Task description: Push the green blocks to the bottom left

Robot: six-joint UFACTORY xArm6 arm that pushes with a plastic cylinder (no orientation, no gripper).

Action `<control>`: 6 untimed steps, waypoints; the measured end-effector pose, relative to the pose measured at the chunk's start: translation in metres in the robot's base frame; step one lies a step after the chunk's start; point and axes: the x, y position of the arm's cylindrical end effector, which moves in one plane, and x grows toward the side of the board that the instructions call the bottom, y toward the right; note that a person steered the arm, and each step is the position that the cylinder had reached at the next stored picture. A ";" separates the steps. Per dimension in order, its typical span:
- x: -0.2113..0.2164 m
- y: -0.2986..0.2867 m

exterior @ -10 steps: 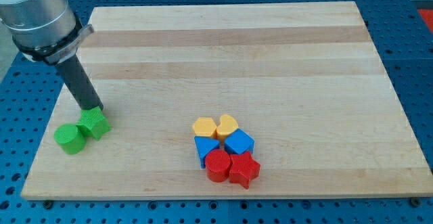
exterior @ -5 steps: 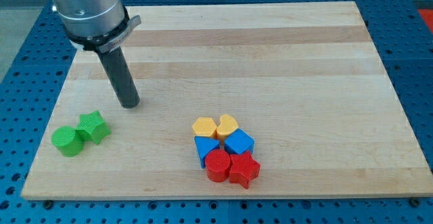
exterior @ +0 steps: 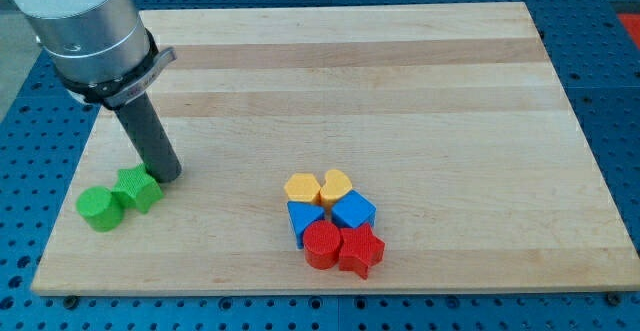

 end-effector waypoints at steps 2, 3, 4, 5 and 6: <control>0.000 -0.001; 0.000 -0.001; 0.003 -0.001; 0.011 -0.005; 0.015 -0.010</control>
